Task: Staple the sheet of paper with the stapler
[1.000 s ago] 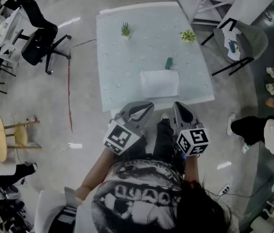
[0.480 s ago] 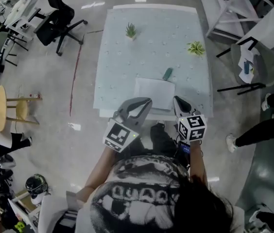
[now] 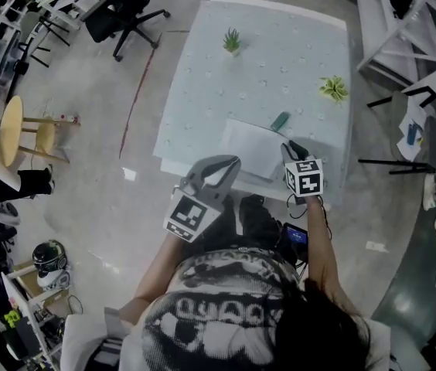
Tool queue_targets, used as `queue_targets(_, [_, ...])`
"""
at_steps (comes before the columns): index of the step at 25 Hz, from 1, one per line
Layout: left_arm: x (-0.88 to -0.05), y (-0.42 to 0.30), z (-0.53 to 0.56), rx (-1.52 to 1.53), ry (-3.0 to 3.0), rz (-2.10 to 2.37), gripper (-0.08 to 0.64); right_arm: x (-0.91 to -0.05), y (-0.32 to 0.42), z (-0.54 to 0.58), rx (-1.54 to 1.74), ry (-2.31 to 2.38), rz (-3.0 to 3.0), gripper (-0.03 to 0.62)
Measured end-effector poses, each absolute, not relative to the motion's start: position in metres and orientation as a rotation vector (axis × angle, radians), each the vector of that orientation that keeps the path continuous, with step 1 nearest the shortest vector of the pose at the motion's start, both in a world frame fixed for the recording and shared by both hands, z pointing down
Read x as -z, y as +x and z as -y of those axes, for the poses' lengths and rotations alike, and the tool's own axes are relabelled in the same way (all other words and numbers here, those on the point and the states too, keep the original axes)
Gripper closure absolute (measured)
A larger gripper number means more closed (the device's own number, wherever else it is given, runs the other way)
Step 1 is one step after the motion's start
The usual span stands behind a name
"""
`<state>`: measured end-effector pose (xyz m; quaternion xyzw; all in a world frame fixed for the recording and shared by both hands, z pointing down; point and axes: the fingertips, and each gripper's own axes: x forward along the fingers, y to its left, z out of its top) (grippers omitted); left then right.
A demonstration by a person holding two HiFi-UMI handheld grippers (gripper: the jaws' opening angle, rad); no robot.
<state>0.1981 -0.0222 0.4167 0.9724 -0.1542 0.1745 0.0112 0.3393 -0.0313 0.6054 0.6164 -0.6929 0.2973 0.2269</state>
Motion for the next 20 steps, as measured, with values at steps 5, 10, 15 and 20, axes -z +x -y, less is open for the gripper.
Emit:
queue_targets(5, [-0.421,0.184,0.032,-0.578,3.012,0.530,0.555,-0.636,0.343,0.040,-0.837,1.613,1.815,0.459])
queue_targets(10, [-0.423,0.169,0.051,-0.591,2.990,0.554,0.555,-0.638,0.344,0.039,-0.818,1.645,1.769,0.499])
queue_targets(15, [-0.421,0.167,0.062,-0.572,3.001,0.525,0.555,-0.637,0.343,0.037,-0.813,1.662,1.741,0.557])
queue_targets(20, [-0.426,0.164,0.062,-0.573,3.006,0.476,0.555,-0.634,0.341,0.035,-0.814,1.690,1.731,0.572])
